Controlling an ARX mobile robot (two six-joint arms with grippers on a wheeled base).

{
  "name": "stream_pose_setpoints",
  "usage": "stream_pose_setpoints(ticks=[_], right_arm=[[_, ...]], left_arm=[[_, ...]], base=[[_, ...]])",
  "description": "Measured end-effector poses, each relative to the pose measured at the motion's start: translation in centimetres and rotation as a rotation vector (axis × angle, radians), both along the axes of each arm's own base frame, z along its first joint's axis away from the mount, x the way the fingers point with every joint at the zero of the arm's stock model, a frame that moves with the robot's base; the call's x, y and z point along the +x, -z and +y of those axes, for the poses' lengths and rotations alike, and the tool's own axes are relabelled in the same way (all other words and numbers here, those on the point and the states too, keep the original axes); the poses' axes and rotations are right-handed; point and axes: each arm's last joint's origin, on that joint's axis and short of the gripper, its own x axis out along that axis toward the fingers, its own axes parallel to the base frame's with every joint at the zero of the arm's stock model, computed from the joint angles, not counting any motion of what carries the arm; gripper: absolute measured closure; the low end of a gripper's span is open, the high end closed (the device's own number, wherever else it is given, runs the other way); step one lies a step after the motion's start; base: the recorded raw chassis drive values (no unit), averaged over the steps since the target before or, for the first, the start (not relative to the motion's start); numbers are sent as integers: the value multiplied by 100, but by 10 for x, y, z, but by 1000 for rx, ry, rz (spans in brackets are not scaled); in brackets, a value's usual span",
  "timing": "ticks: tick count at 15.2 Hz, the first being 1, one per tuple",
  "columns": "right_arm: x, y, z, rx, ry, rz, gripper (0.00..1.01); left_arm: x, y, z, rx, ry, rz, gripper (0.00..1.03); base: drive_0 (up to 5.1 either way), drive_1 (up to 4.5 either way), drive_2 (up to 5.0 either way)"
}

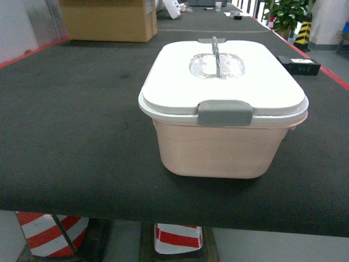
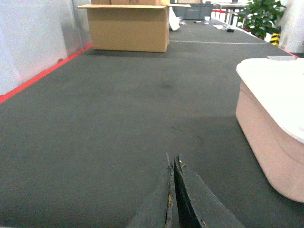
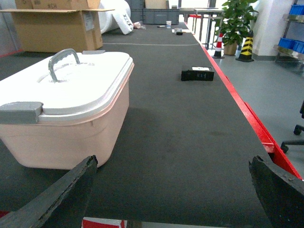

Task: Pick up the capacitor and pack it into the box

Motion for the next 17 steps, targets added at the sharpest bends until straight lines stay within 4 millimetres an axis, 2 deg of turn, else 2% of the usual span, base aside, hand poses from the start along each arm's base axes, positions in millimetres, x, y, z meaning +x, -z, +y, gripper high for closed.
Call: stream_pose_setpoints(ticks=[2, 6, 17], right_arm=[[0, 0, 0, 0, 1, 0, 3], [0, 0, 0, 0, 0, 0, 3], [0, 0, 0, 0, 0, 0, 3]], left_arm=[[-11, 5, 11, -1, 1, 5, 101], [-27, 18, 11, -1, 8, 7, 101], [-53, 12, 11, -1, 8, -22, 101]], base=[[0, 0, 0], [0, 0, 0], [0, 0, 0]])
